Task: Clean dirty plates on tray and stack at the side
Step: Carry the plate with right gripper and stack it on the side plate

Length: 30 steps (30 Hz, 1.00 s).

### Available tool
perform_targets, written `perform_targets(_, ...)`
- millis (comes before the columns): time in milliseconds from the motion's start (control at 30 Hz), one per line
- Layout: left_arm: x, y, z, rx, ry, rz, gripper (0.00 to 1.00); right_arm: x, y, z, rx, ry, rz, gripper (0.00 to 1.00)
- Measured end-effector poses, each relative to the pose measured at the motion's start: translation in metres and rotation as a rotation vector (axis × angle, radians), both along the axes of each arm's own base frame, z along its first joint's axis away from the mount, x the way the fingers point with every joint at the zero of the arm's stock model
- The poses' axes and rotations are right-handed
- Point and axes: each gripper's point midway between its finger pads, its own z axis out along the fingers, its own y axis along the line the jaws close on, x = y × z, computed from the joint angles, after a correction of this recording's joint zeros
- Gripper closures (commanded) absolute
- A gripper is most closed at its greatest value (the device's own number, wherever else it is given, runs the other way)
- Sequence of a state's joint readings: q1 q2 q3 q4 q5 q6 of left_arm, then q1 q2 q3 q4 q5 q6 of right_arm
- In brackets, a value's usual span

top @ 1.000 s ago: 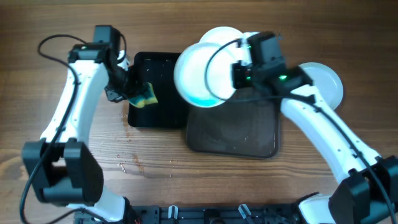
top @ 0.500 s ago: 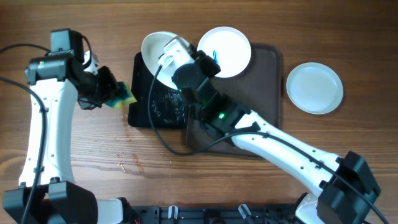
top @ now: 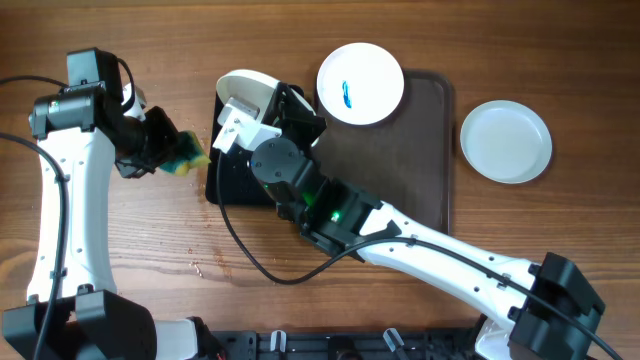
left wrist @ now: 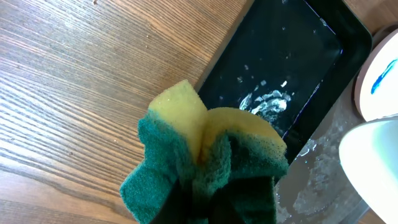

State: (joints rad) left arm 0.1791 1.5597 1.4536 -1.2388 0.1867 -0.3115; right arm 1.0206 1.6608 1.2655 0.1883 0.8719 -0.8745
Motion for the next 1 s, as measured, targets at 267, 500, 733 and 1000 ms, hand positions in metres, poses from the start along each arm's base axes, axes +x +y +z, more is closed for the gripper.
perform_targets(267, 0.0, 0.0, 0.0, 0.0, 0.0, 0.0, 0.96, 0.0, -0.001, 0.001, -0.01, -0.005, -0.003, 0.95)
perform_targets(500, 0.0, 0.0, 0.0, 0.0, 0.0, 0.0, 0.96, 0.0, -0.001, 0.001, -0.01, -0.005, -0.003, 0.96)
perform_targets(733, 0.0, 0.0, 0.0, 0.0, 0.002, 0.0, 0.96, 0.016, -0.034, -0.072, 0.273, 0.344, -0.089, 0.96)
perform_targets(1000, -0.001, 0.0, 0.0, 0.003, 0.005, 0.001, 0.96, 0.065, -0.193, -0.11, 1.215, 0.906, -0.43, 0.96)
